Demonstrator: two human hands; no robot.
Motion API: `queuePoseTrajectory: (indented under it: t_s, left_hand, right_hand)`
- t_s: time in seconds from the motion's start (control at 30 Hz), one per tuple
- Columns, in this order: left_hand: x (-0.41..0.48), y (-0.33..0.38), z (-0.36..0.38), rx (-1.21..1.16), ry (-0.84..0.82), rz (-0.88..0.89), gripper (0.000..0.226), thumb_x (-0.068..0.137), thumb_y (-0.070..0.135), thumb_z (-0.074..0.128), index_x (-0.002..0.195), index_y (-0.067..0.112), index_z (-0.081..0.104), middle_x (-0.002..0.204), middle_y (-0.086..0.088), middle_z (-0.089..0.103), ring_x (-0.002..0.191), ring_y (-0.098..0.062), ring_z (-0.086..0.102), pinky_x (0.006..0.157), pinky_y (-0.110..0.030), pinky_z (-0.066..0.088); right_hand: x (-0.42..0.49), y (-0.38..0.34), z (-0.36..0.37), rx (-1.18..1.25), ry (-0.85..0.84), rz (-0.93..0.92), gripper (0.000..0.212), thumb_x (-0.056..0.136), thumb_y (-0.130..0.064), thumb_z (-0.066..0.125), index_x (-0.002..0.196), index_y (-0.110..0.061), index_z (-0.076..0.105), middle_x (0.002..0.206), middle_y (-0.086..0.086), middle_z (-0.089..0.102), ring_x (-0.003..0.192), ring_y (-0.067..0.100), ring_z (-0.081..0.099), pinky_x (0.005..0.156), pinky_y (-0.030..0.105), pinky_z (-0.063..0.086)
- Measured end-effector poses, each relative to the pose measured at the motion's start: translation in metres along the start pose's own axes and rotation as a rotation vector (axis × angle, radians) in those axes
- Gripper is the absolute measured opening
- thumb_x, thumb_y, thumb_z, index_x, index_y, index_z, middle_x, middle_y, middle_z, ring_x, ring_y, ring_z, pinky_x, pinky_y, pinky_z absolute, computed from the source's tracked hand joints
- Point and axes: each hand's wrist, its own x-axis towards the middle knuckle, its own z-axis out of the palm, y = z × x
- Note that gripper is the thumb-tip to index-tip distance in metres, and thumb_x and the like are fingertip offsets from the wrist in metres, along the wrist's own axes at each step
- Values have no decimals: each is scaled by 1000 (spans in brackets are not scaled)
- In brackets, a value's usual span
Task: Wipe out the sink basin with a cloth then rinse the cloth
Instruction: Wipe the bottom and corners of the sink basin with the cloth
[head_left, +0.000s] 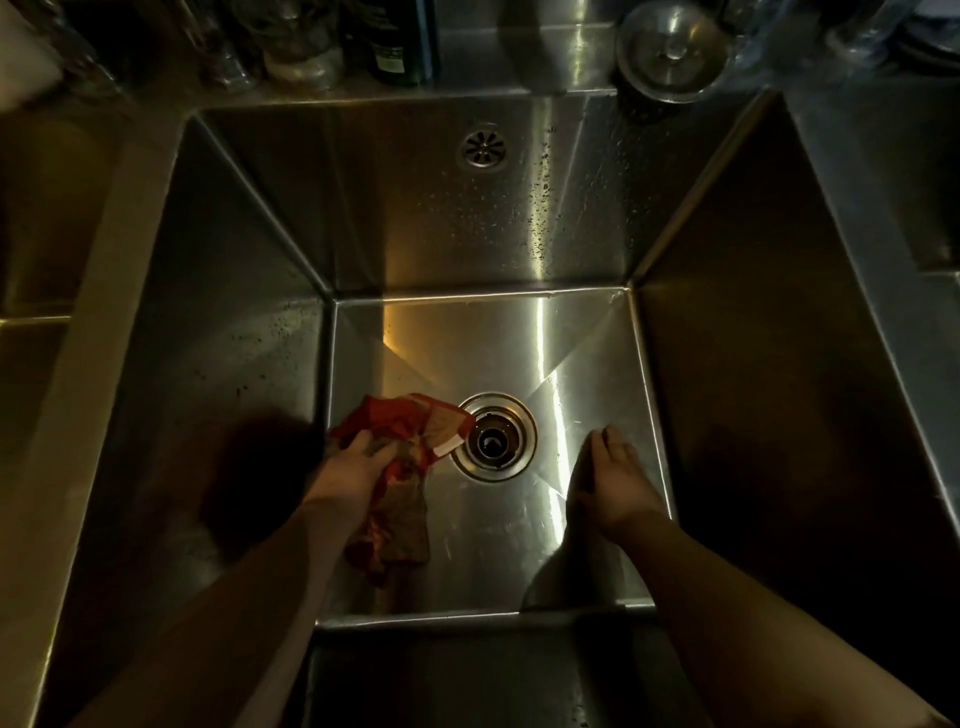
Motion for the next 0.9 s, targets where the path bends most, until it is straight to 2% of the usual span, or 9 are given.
queuePoseTrajectory:
  t_s: [0.17,0.3,0.4,0.5,0.6,0.73,0.8,0.9]
  left_hand:
    - [-10,17,0,32,-39,131,56,92,37,47,143,45,25,143,-1,30,120,-32,42,103,-33,37]
    - [-7,53,2,-4,-28,308,60,90,27,52,142,45,28,145,0,28,125,-31,37,103,-35,38]
    - [0,84,2,-30,-43,375,68,87,19,54,142,46,25,147,0,27,127,-32,36,104,-38,38]
    - [7,114,3,-48,-33,376,75,85,12,55,144,44,22,147,-1,28,124,-34,38,104,-37,38]
    - [11,138,9,-157,13,291,71,87,18,54,146,39,22,145,-4,31,122,-35,40,105,-37,36]
    - [15,164,13,-376,92,241,80,82,30,64,148,34,19,148,-4,29,125,-34,38,107,-36,32]
    - [16,163,11,-528,87,265,95,73,33,76,149,28,18,150,-3,27,132,-31,33,110,-35,29]
    - [15,137,8,-611,54,308,105,66,39,82,149,21,20,154,-3,20,141,-20,24,114,-32,25]
  right_hand:
    - [-1,-7,-3,40,5,-45,84,88,-13,59,150,-14,2,159,6,-9,146,27,-2,115,37,22]
    - [-3,-8,-9,80,33,-90,80,85,-13,61,149,-13,12,159,6,1,145,24,5,115,36,22]
    - [-1,-1,-19,72,50,-89,83,80,-11,66,147,-11,18,156,7,11,143,26,14,114,36,24]
    - [2,10,-32,35,51,-53,75,82,-6,61,146,-10,21,154,9,18,140,27,23,113,34,25]
    - [3,16,-39,21,27,-45,68,84,-8,60,143,-9,27,151,12,23,137,27,31,112,31,27]
    - [-2,13,-36,93,53,-130,43,86,-18,57,126,-9,43,135,11,41,120,27,46,95,29,38]
    - [-6,9,-32,159,68,-221,49,85,-20,55,131,-11,43,136,10,41,122,27,45,97,29,37]
    - [-8,1,-28,186,95,-352,64,84,-24,55,144,-20,33,152,2,27,134,22,34,105,28,33]
